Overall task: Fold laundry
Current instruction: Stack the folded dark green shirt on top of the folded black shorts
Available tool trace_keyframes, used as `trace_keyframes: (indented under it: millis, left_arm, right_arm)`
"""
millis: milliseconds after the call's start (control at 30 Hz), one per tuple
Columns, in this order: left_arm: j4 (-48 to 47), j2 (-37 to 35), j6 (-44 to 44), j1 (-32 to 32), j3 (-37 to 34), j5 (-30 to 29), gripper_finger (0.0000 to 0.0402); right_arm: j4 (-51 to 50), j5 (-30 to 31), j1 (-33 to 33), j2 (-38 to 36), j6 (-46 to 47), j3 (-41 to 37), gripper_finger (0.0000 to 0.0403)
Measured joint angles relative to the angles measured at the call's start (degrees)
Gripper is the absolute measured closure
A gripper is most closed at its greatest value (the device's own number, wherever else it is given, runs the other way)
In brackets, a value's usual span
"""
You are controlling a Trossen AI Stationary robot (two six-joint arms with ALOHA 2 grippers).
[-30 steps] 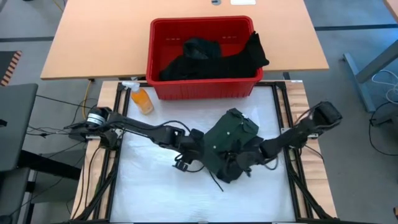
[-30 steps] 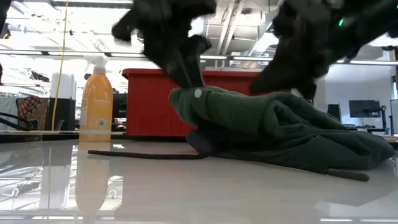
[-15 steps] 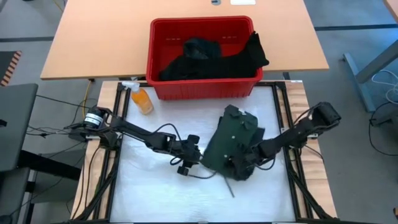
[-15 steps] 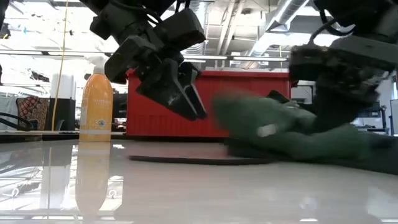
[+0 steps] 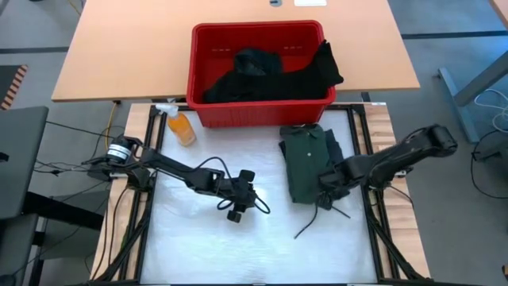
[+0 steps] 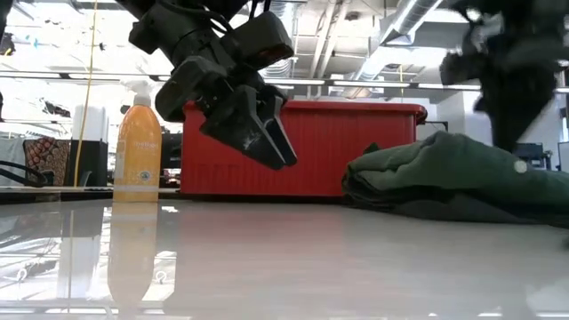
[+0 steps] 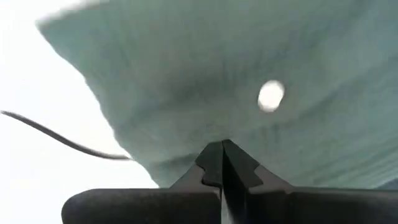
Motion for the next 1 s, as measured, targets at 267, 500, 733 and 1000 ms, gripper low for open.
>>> trace_keyframes:
  millis: [267,500,733,1000]
  left_arm:
    - [-0.2,-0.9,0.2,0.0,0.0,-1.7,0.0230]
    - [0.0,-1.3,-3.2,-0.5,0.0,-1.7,0.0230]
    - [-6.0,-4.0,-5.2,-2.5,0.0,-4.1,0.0230]
    - [-10.8,-10.2,-5.3,-3.3,0.0,-10.6,0.0230]
  right_arm:
    - [5.8,10.7,-2.2,-1.3,0.2,7.5,0.0383]
    - [15.4,10.7,-8.2,8.4,-2.1,0.6,0.0383]
    - [28.1,7.1,-13.5,9.1,-0.2,-13.1,0.0383]
    - [22.8,5.6,-14.5,3.0,-0.9,-16.2,0.0383]
